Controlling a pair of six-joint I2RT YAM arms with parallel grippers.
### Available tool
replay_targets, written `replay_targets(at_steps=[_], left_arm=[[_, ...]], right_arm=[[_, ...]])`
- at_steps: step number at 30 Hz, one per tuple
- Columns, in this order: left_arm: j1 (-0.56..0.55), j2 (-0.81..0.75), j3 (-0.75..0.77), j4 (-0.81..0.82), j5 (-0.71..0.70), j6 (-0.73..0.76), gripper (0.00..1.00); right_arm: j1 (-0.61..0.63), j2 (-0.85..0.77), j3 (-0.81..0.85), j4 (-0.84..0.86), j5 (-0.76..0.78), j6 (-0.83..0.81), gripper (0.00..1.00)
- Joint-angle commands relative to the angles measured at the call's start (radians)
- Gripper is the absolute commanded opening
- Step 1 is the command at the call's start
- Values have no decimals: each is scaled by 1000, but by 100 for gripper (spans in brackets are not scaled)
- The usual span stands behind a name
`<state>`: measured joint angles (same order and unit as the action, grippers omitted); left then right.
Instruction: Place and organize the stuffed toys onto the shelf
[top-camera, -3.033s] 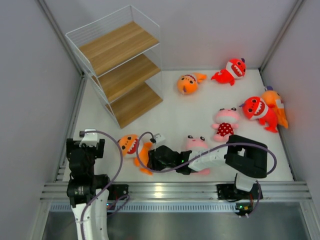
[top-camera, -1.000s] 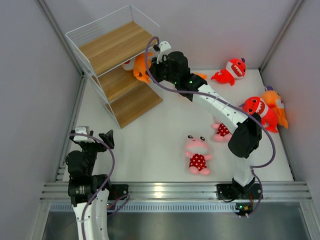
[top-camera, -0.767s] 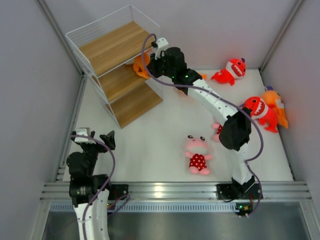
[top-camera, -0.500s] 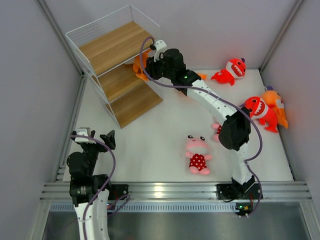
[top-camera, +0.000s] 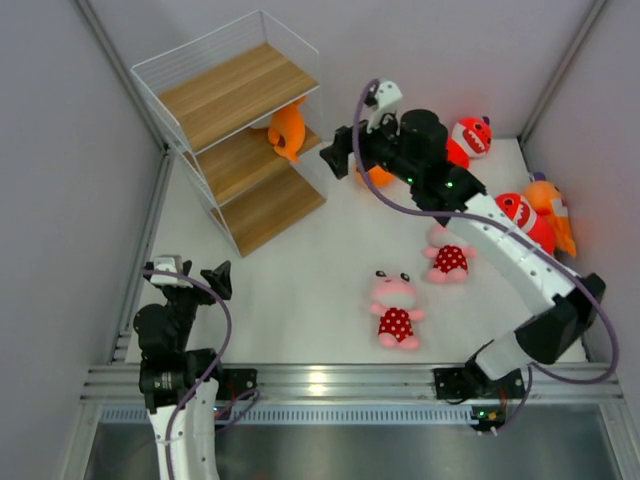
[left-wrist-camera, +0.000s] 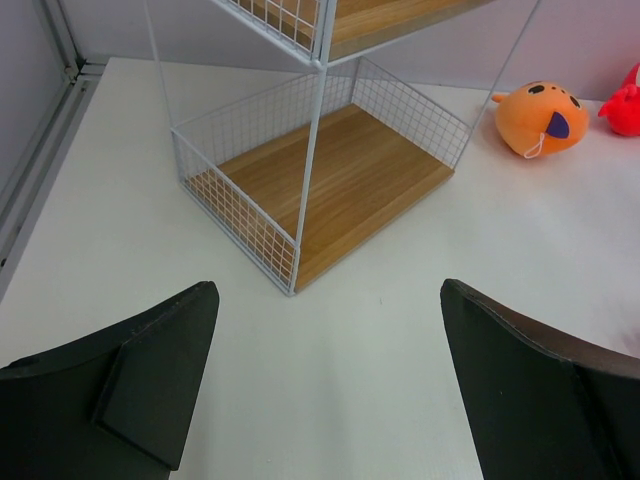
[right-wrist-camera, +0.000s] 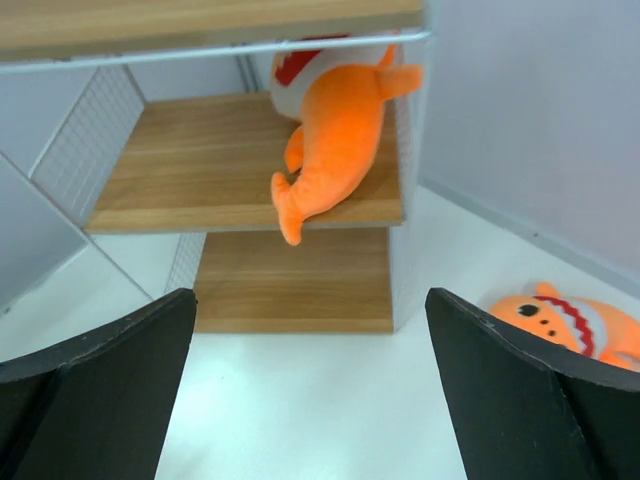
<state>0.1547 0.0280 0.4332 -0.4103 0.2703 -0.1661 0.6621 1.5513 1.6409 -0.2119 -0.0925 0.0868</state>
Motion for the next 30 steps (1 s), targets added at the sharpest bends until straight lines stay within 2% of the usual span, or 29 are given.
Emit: replay_targets(at_steps=[1, 5, 6, 8, 9, 10, 13, 16, 18, 21, 22, 24, 25, 26, 29, 30], left_arm=[[5, -10, -4, 59, 17, -3, 99], [9, -11, -5, 59, 23, -4, 99], [9, -10, -5, 59, 24, -4, 99], [13, -11, -7, 57, 27, -4, 99], [13, -11, -5, 59, 29, -4, 98], [14, -11, -5, 59, 32, -3, 98], [14, -11, -7, 62, 47, -1, 98], [16, -11, -11, 67, 69, 4, 98], [16, -11, -13, 67, 73, 5, 98], [16, -11, -13, 68, 76, 7, 98], [16, -11, -13, 67, 79, 7, 98], [14, -11, -13, 68, 87, 11, 97], [16, -11, -11, 68, 98, 13, 96], [16, -11, -13, 70, 102, 14, 94], [16, -10, -11, 70, 110, 14, 90], [16, -11, -11, 71, 112, 16, 86]], right_arm=[[-96, -120, -140, 46, 57, 36, 99], [-269, -45, -168, 22, 22, 71, 99], [-289, 23, -158, 19, 13, 70, 99], [-346, 116, -57, -9, -51, 50, 99], [-364, 229, -3, -77, -78, 44, 99], [-381, 289, 122, -111, -120, 44, 99], [-426, 508, 328, -222, -215, 41, 98], [-424, 650, 428, -265, -202, 56, 98], [-424, 702, 432, -261, -191, 73, 97], [-424, 713, 386, -230, -197, 117, 75], [-424, 704, 338, -201, -202, 125, 54], [-420, 656, 283, -172, -193, 139, 31], [-417, 636, 227, -146, -179, 146, 11], [-412, 585, 194, -133, -176, 155, 2], [-410, 468, 10, -30, -155, 224, 0], [-409, 360, -115, 1, -142, 284, 0]])
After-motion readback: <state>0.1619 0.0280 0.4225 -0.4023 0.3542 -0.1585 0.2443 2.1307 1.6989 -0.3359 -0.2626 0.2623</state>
